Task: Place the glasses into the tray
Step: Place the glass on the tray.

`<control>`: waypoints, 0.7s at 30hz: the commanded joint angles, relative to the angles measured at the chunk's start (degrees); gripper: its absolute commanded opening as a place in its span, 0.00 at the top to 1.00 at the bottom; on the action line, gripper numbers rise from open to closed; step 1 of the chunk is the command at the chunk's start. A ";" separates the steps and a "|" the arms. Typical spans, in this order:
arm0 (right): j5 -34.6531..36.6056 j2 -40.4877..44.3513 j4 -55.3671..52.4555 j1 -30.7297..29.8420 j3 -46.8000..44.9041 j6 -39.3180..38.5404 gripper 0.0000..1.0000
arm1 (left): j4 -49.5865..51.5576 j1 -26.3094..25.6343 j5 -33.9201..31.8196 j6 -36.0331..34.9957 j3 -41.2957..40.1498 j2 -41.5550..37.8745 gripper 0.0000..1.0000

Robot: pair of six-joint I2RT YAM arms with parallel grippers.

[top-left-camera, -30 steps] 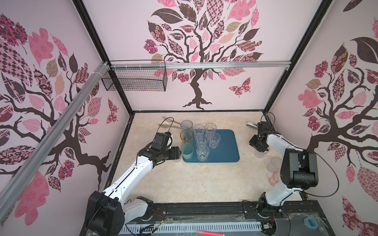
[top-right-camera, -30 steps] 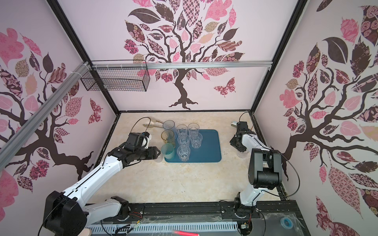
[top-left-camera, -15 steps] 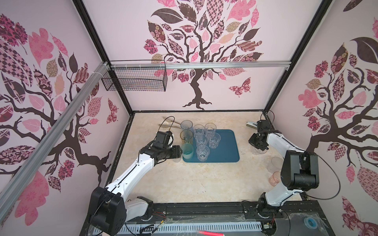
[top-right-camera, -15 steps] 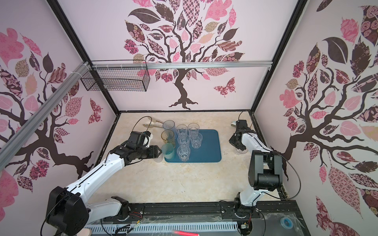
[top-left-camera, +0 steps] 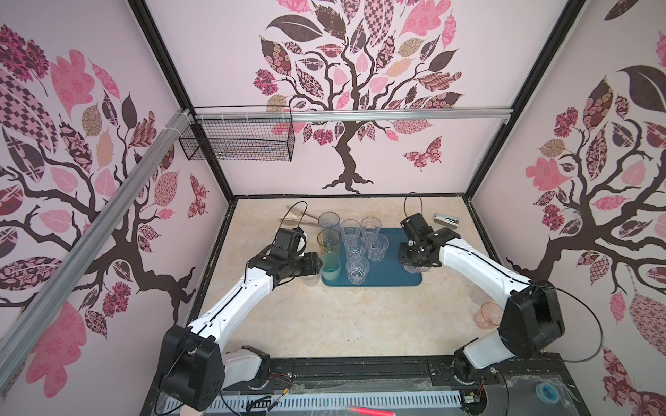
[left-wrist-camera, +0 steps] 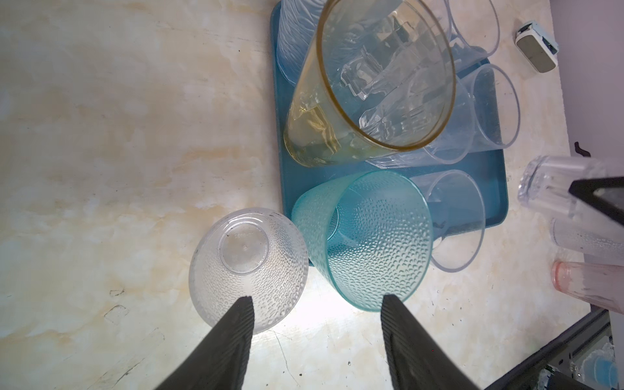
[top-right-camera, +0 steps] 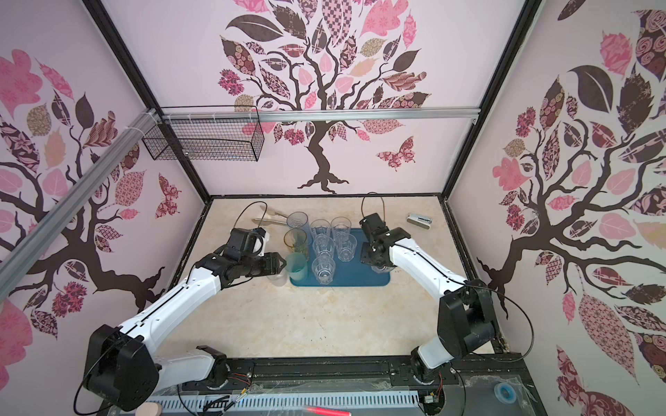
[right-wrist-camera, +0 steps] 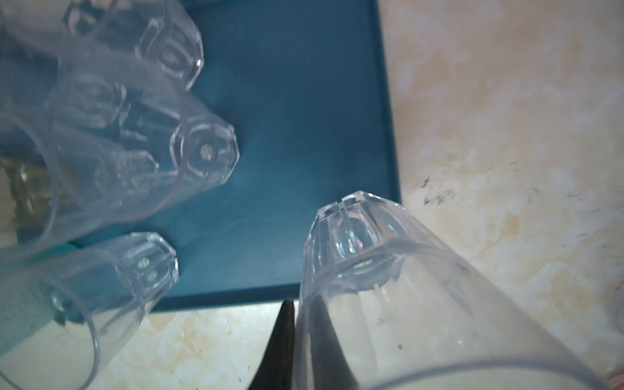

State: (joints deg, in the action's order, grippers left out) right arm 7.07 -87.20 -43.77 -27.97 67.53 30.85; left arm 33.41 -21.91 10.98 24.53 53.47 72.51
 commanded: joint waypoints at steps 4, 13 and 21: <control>-1.00 -3.88 -3.55 -9.21 2.06 1.25 0.97 | -1.66 -0.32 -1.00 1.26 2.90 0.55 0.36; -2.20 -10.24 -1.39 -11.00 5.57 -1.57 0.98 | -2.22 -0.32 -2.21 1.92 0.17 -1.50 0.36; -0.34 -15.98 -1.29 -13.40 8.99 -0.86 0.94 | -2.94 -0.32 -2.41 2.35 -0.39 -1.50 0.36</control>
State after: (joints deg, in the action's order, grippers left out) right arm 5.76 -100.18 -44.86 -40.73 74.54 29.91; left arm 32.01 -22.06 9.08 26.65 54.19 71.83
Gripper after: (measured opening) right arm 0.109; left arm 0.638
